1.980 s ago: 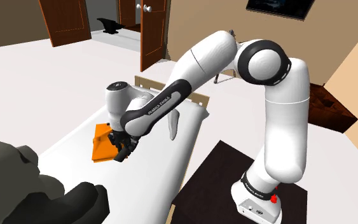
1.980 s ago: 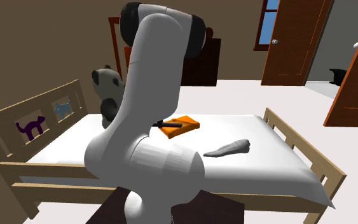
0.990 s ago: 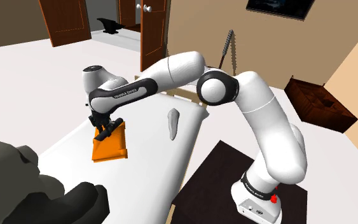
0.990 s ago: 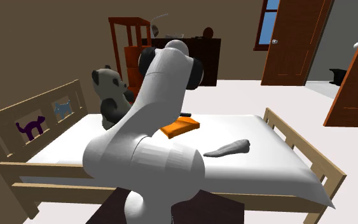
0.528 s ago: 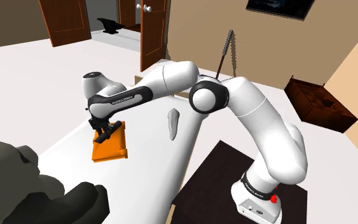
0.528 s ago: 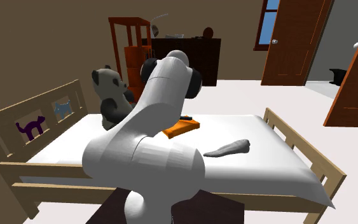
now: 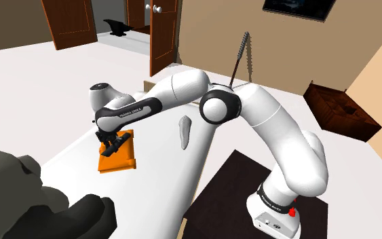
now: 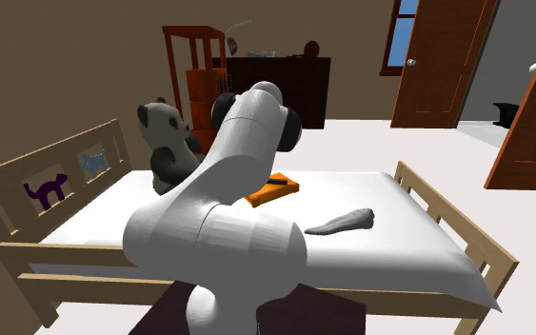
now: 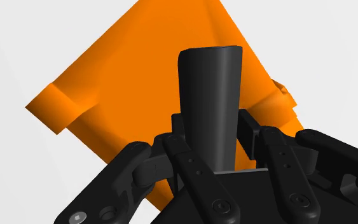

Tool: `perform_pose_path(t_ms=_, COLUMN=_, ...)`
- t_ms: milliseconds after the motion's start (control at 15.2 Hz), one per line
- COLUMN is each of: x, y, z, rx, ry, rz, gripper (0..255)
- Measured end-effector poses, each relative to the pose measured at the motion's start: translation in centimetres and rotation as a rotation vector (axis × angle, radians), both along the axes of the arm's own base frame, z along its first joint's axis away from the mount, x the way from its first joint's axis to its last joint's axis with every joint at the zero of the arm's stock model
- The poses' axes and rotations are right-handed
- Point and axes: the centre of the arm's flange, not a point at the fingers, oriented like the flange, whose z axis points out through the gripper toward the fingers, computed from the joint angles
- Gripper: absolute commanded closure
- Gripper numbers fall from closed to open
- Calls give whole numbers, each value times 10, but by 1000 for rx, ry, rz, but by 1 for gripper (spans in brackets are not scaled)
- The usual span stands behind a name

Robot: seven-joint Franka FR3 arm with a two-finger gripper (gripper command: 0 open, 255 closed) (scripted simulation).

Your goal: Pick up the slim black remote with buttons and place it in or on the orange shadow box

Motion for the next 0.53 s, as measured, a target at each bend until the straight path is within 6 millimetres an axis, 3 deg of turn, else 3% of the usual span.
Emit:
perform_pose_path(t_ms=198, x=0, y=0, z=0, rx=0, ry=0, rz=0, gripper=255)
perform_pose_path(t_ms=264, x=0, y=0, z=0, rx=0, ry=0, rz=0, gripper=0)
perform_pose_path(t_ms=528, x=0, y=0, z=0, rx=0, ry=0, rz=0, gripper=0)
